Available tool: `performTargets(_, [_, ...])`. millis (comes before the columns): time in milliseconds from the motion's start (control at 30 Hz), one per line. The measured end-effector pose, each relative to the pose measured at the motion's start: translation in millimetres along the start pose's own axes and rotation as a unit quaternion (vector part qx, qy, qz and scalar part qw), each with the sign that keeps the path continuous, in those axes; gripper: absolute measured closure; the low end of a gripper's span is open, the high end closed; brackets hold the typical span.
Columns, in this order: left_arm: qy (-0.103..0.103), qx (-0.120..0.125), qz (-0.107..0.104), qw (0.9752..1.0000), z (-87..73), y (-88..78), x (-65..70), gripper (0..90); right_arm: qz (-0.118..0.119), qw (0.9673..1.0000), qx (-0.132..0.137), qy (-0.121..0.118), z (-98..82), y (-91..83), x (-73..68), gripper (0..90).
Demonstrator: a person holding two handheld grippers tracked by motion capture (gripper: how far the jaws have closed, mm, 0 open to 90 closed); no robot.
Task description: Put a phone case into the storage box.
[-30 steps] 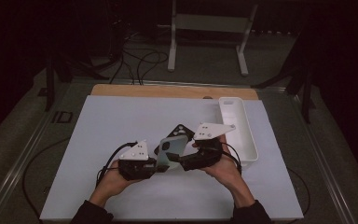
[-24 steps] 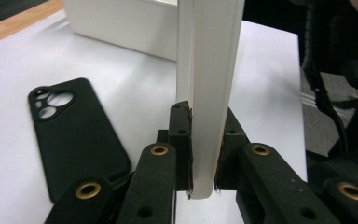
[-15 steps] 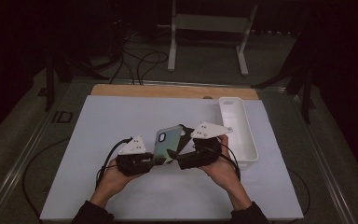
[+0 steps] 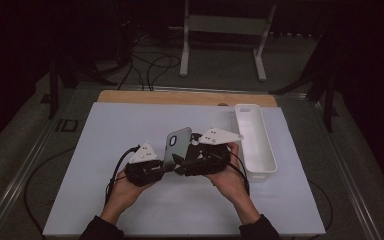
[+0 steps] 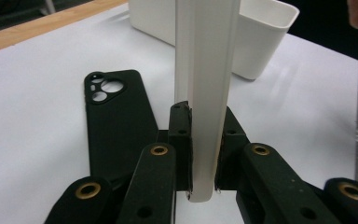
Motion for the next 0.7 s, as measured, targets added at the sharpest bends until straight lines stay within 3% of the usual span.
performTargets(167, [0.003, -0.006, 0.005, 1.0000, 0.9, 3.2, 2.6, 81.0, -0.005, 0.9994, 0.011, 0.031, 3.8, 4.8, -0.3, 12.9])
performTargets(300, [0.004, -0.006, 0.005, 1.0000, 0.5, 6.8, 4.7, 81.0, -0.020, 0.9992, 0.014, 0.032, 6.0, 7.7, -2.3, 14.7])
performTargets(467, [0.000, -0.005, 0.005, 1.0000, 0.1, 9.4, 6.2, 81.0, -0.021, 0.9979, 0.023, 0.057, 7.8, 11.3, -2.4, 15.3])
performTargets(700, [-0.001, -0.001, -0.001, 1.0000, 1.9, 11.2, 10.6, 81.1, -0.026, 0.9973, 0.030, 0.061, 8.3, 12.1, -2.8, 14.0])
Point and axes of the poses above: each handheld gripper's, and its own axes: y roughly forward along the jaws, z roughly out of its top, x roughly to its right, the point moved 1 cm from there along y, roughly forward along the jaws, and after that the axes turned 5 degrees about -x, right-handed, at the moved point
